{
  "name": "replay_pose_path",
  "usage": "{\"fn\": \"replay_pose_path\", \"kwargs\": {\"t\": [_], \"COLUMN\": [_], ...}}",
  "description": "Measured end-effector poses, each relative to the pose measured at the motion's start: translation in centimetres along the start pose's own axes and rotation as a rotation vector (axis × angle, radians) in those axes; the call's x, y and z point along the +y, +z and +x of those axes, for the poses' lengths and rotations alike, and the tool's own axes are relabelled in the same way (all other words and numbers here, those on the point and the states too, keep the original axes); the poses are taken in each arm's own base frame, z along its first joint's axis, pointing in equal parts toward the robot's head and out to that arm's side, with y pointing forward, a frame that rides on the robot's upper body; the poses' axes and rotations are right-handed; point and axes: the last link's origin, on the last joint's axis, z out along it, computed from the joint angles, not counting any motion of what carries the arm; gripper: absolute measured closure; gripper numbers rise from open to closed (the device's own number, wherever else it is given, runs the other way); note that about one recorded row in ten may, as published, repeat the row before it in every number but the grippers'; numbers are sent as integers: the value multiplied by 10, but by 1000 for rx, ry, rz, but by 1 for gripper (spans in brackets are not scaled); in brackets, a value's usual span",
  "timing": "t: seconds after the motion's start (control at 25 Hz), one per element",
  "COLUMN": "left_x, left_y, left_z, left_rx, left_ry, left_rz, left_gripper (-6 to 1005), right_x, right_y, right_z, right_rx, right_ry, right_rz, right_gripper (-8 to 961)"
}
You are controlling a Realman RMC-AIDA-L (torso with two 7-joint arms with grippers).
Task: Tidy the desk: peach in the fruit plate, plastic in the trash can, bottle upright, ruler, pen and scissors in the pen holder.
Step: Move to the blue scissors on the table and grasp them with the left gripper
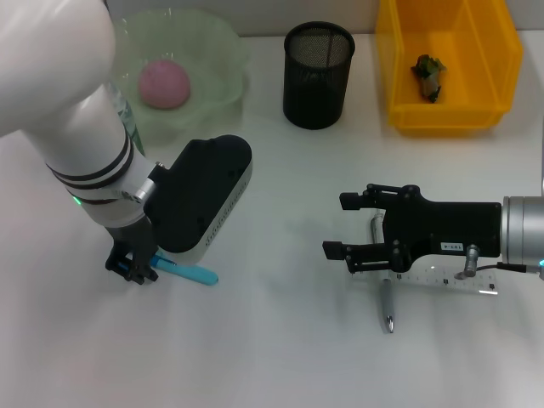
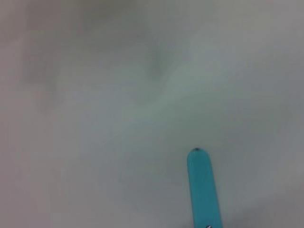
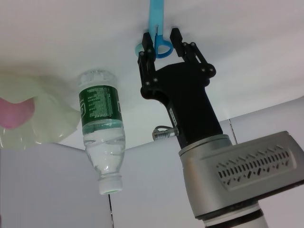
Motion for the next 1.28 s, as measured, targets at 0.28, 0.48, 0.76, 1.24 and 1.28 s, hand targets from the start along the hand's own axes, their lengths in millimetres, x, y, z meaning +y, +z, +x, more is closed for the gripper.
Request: {"fn": "replay_pose_path", "kwargs": {"t": [0.28, 0.48, 0.76, 1.24, 1.28], "left_x": [-1, -1, -2, -3, -4], "left_y": [0, 2, 2, 4, 4], "left_z": [0, 1, 1, 2, 3], "left_rx": [-11, -13, -14, -19, -22], "left_ry": [7, 9, 11, 10, 11], "left_rz": [-4, -10, -10, -16, -18], "left_gripper": [565, 630, 674, 678, 678], "right_x": [0, 0, 0, 2, 2], "right_y": [0, 0, 0, -1, -1], "right_z": [0, 0, 1, 1, 1], "right_rx": [0, 0, 0, -6, -6], "right_ry": [0, 0, 2, 10, 10], "right_rz": [0, 0, 0, -7, -7], "right_gripper": [125, 125, 125, 124, 124]}}
